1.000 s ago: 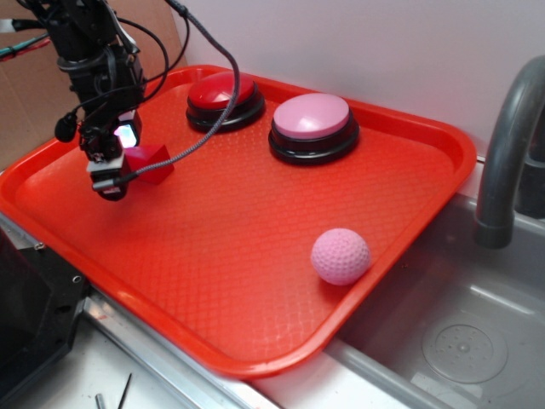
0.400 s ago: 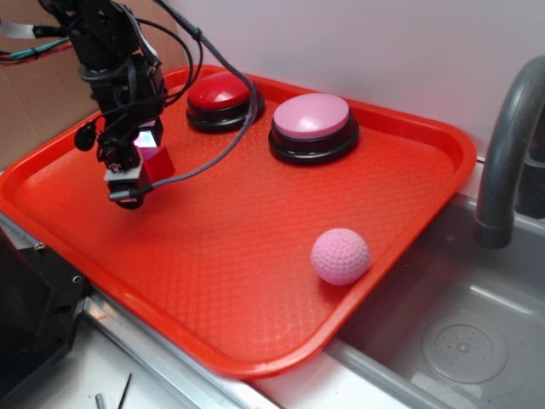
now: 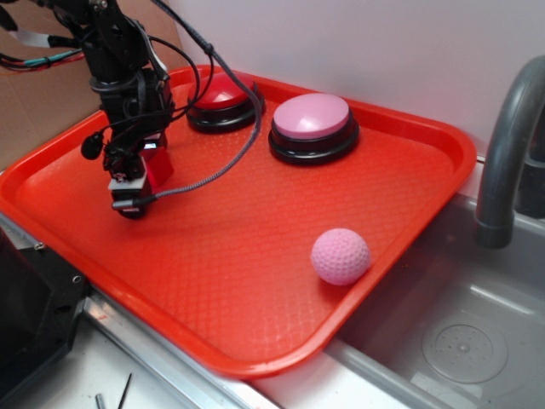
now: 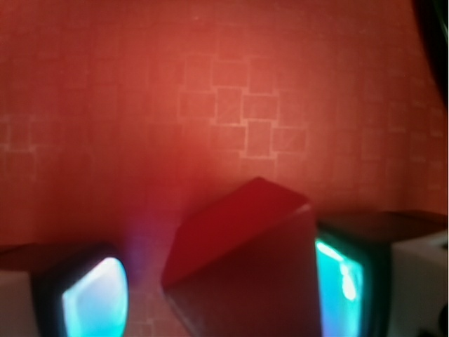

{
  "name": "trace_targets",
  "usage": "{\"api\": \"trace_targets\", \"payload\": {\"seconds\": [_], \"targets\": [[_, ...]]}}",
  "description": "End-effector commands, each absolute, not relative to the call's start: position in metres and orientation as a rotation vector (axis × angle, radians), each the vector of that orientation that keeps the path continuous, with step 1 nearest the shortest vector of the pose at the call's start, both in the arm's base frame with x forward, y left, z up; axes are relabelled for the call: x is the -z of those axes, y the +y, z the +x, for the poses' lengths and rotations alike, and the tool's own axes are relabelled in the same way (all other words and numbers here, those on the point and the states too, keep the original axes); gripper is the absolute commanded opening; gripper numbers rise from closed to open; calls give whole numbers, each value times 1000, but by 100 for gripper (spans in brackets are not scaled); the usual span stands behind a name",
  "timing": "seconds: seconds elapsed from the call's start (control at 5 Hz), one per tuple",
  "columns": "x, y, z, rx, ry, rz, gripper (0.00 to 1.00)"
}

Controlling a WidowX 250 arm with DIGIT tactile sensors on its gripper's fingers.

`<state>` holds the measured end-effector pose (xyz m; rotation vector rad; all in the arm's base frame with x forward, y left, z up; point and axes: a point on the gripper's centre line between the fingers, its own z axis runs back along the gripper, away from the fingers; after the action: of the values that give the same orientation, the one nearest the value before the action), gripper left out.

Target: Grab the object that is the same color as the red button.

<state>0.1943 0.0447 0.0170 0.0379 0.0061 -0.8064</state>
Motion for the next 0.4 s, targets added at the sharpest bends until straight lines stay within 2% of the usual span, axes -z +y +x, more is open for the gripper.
{"api": "trace_targets", "payload": {"seconds": [0.0, 0.2], "targets": [[-21, 47, 203, 802, -29, 47, 0], [-25, 47, 201, 797, -32, 51, 0]]}}
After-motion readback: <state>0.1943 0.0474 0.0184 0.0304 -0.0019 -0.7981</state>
